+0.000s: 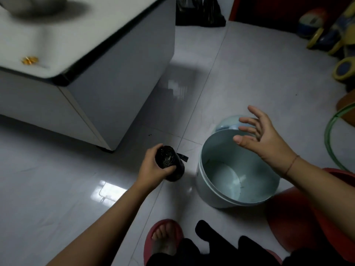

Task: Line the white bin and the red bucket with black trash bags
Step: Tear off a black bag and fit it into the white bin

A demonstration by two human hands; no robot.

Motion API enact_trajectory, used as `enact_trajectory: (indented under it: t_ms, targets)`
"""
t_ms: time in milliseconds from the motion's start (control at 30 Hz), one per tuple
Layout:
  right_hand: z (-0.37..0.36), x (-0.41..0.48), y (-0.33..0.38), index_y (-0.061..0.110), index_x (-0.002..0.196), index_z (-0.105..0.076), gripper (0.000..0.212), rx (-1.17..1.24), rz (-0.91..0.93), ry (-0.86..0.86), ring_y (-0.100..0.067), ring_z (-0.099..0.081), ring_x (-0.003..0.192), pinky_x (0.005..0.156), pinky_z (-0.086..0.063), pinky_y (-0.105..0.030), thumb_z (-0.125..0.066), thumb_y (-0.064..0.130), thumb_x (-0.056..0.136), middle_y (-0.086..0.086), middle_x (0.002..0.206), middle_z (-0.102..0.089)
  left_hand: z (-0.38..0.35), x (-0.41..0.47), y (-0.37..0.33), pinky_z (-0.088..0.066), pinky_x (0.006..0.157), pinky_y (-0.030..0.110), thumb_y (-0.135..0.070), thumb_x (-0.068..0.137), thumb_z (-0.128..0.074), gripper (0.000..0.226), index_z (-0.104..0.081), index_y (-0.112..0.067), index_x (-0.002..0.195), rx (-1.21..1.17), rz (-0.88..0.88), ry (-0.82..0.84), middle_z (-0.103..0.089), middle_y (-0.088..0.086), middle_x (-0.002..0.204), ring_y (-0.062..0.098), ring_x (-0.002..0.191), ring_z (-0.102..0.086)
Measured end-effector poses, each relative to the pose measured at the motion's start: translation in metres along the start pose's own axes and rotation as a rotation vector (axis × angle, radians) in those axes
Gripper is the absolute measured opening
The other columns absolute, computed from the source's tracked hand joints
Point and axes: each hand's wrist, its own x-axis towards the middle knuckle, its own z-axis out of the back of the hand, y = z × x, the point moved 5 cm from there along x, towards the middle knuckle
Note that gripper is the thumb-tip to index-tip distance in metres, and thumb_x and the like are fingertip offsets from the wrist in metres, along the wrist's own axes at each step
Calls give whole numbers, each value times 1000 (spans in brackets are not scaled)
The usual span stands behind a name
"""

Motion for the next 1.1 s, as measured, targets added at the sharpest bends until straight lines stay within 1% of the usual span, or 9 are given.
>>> enact_trajectory:
  t_ms: [167, 267, 433, 567, 633, 800, 933, 1033, 1100]
  targets:
    - [8, -13, 46, 38, 137, -24, 87, 27, 28, 0, -10, -51, 120, 89, -49, -13, -71, 37, 64, -2, 135, -45, 49, 13, -113, -43, 95, 23, -23, 65, -84, 76, -49, -29, 132, -92, -171, -4, -52, -3, 129, 13, 116, -53]
    - [13, -27, 70, 37, 136, -28, 86, 106, -5, -18, -15, -52, 119, 95, -46, -24, -70, 48, 62, -3, 135, -46, 59, 9, -190, -43, 85, 8, -33, 59, -81, 77, -49, -33, 129, -195, -272, 16, -58, -11, 120, 4, 111, -57]
    - [20, -55, 97, 24, 140, -37, 88, 306, -146, -16, -19, -55, 119, 97, -50, -42, -64, 55, 62, -4, 139, -50, 42, -20, -290, -43, 98, 20, -31, 60, -81, 79, -47, -35, 132, -226, -489, 25, -54, -11, 127, 2, 117, -53]
    - [33, -71, 125, 24, 130, -46, 79, 454, -119, 2, -17, -63, 108, 90, -52, -46, -65, 59, 62, 4, 114, -67, 17, -48, -329, -37, 97, 8, -26, 65, -83, 85, -40, -30, 138, -80, -659, 41, -45, -13, 126, -4, 117, -45]
    - [41, -74, 133, 25, 130, -45, 81, 481, -109, -10, -17, -64, 106, 94, -50, -51, -67, 59, 60, 7, 108, -69, 6, -60, -337, -37, 99, 11, -26, 65, -83, 87, -39, -27, 140, -2, -750, 56, -44, -9, 127, 3, 119, -45]
    - [52, -80, 134, 26, 128, -48, 78, 510, -116, -52, -21, -58, 118, 98, -48, -52, -78, 43, 59, -3, 126, -62, -16, -77, -346, -37, 107, 24, -22, 65, -84, 94, -33, -27, 144, 99, -884, 90, -38, -9, 137, 6, 127, -40]
    - [61, -81, 125, 17, 127, -52, 70, 584, -77, -104, -25, -64, 111, 92, -53, -48, -78, 27, 62, -10, 123, -65, -27, -76, -341, -33, 105, 11, -57, 65, -76, 100, -22, -36, 146, -28, -721, 254, -34, -13, 143, -3, 130, -36]
    - [64, -82, 119, 16, 129, -52, 69, 599, -26, -117, -17, -66, 106, 79, -56, -33, -76, 23, 65, -7, 121, -66, -32, -75, -338, -32, 99, 4, -68, 81, -51, 82, -18, -36, 149, -199, -515, 302, -29, -16, 150, 2, 136, -34]
    - [64, -82, 116, 13, 131, -50, 66, 657, 7, -106, -17, -65, 108, 80, -56, -32, -72, 14, 69, -9, 123, -64, -36, -74, -335, -26, 103, 10, -74, 80, -35, 81, -21, -35, 149, -321, -379, 298, -31, -14, 151, 5, 139, -31]
